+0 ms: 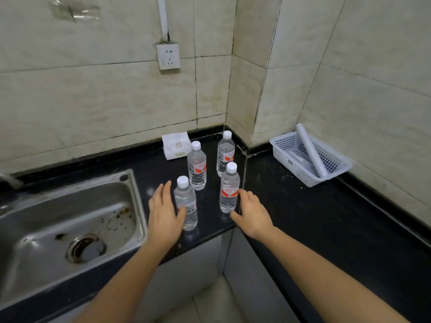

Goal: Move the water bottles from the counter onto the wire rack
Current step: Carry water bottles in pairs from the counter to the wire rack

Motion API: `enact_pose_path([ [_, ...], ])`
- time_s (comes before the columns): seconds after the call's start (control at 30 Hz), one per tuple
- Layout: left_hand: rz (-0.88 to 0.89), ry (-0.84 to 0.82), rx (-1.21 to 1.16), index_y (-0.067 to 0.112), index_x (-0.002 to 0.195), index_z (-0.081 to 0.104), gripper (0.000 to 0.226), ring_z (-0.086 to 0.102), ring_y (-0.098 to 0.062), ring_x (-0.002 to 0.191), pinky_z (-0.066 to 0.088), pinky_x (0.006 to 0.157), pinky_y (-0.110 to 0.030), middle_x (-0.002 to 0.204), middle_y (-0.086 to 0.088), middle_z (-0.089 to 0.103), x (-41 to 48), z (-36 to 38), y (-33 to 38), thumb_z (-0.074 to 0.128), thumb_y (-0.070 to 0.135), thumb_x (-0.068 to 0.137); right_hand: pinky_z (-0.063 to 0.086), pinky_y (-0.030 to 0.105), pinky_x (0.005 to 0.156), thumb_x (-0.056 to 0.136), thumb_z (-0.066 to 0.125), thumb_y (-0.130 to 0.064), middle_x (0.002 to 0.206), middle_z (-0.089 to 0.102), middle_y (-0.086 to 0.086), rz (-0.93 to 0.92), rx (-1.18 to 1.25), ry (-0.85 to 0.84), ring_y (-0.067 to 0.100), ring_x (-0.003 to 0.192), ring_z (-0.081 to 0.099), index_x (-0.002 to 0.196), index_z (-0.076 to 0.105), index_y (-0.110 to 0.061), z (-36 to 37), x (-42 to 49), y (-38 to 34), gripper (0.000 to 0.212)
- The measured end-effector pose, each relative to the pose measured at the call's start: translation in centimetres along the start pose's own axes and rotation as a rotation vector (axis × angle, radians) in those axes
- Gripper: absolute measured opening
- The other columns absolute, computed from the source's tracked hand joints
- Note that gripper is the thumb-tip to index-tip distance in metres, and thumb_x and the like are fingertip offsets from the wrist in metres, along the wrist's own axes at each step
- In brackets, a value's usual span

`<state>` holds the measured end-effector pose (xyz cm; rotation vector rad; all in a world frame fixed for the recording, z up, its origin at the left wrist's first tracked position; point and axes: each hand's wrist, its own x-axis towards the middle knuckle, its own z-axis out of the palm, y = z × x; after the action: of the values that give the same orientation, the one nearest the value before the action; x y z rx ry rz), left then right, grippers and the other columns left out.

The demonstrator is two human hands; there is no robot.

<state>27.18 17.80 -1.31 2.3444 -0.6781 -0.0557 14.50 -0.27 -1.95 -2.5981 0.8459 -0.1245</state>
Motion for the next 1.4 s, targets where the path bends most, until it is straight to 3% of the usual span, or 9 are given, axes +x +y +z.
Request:
enact_pose_path([
  [0.1,0.079,-0.048,0.026,0.022,0.148,0.021,0.069,0.023,-0.027,0.139,0.029,0.111,-0.044,0.153,-0.009,0.025,4.1,-0.3,-0.5,0.057,0.029,0.089,0.047,0.043,0.096,0.089,0.062,-0.033,0.131,0.047,0.011,0.069,-0.008,0.085,0.028,0.121,0.047,0.147,0.024,-0.015,-0.9,4.0,-1.2,0.071],
  [0.17,0.156,-0.090,0.069,0.022,0.145,0.030,0.060,0.031,-0.025,0.134,0.036,0.104,-0.042,0.144,-0.007,0.040,5.8,0.0,-1.1,0.052,0.036,0.091,0.046,0.044,0.097,0.091,0.059,-0.035,0.135,0.043,0.013,0.115,-0.028,0.105,0.030,0.123,0.045,0.151,0.017,-0.015,-1.4,6.2,-1.8,0.075],
  [0.3,0.252,-0.105,0.086,0.018,0.134,0.050,0.060,0.050,-0.025,0.111,0.046,0.086,-0.040,0.112,-0.004,0.066,7.2,0.4,-2.2,0.032,0.051,0.088,0.047,0.045,0.092,0.094,0.054,-0.036,0.128,0.047,0.013,0.141,-0.028,0.110,0.031,0.118,0.048,0.147,0.026,-0.020,-1.3,8.9,-2.4,0.062],
  [0.5,0.214,-0.063,-0.015,0.019,0.126,0.058,0.045,0.052,-0.019,0.113,0.044,0.084,-0.031,0.116,0.000,0.065,7.5,0.3,-2.2,0.066,0.033,0.084,0.047,0.039,0.077,0.097,0.050,-0.033,0.110,0.058,0.010,0.060,-0.095,0.260,0.028,0.104,0.055,0.134,0.047,-0.015,-0.4,8.3,-2.3,0.041],
  [0.7,0.120,-0.090,-0.063,0.020,0.111,0.060,0.037,0.058,-0.021,0.092,0.049,0.076,-0.036,0.096,-0.001,0.062,8.0,0.6,-1.4,0.072,0.031,0.077,0.049,0.034,0.049,0.079,0.077,-0.027,0.077,0.063,0.007,-0.069,-0.183,0.336,0.026,0.067,0.062,0.095,0.064,-0.008,1.9,5.2,-2.2,0.028],
  [0.9,0.203,-0.161,-0.045,0.009,0.088,0.065,0.019,0.057,-0.027,0.085,0.050,0.074,-0.042,0.086,-0.009,0.065,8.3,0.5,-0.4,0.070,0.023,0.076,0.045,0.034,0.077,0.093,0.059,-0.034,0.109,0.061,0.007,0.113,0.055,0.254,0.025,0.099,0.057,0.115,0.056,-0.011,0.3,4.1,-2.0,0.032],
  [1.13,0.291,-0.274,-0.038,0.002,0.086,0.066,0.028,0.058,-0.030,0.086,0.049,0.075,-0.042,0.086,-0.013,0.066,3.4,0.4,3.1,0.063,0.027,0.074,0.043,0.025,0.062,0.084,0.067,-0.036,0.091,0.064,-0.003,0.285,0.296,0.177,0.014,0.080,0.059,0.094,0.060,-0.020,-2.7,-2.1,1.2,0.019],
  [1.23,0.330,-0.354,-0.111,0.003,0.083,0.065,0.034,0.057,-0.025,0.081,0.049,0.073,-0.043,0.080,-0.009,0.065,0.3,0.4,5.3,0.060,0.032,0.067,0.050,0.030,0.065,0.080,0.070,-0.033,0.087,0.066,-0.002,0.353,0.357,0.172,0.014,0.080,0.061,0.089,0.064,-0.018,-4.4,-6.7,2.6,0.019],
  [1.4,0.415,-0.510,-0.183,0.016,0.082,0.068,0.013,0.061,-0.015,0.080,0.052,0.072,-0.038,0.082,0.002,0.067,-6.5,1.3,11.3,0.073,0.019,0.070,0.052,0.030,0.064,0.078,0.073,-0.034,0.085,0.068,-0.001,0.446,0.397,0.208,0.011,0.077,0.063,0.087,0.068,-0.016,-8.0,-17.1,5.8,0.020],
])
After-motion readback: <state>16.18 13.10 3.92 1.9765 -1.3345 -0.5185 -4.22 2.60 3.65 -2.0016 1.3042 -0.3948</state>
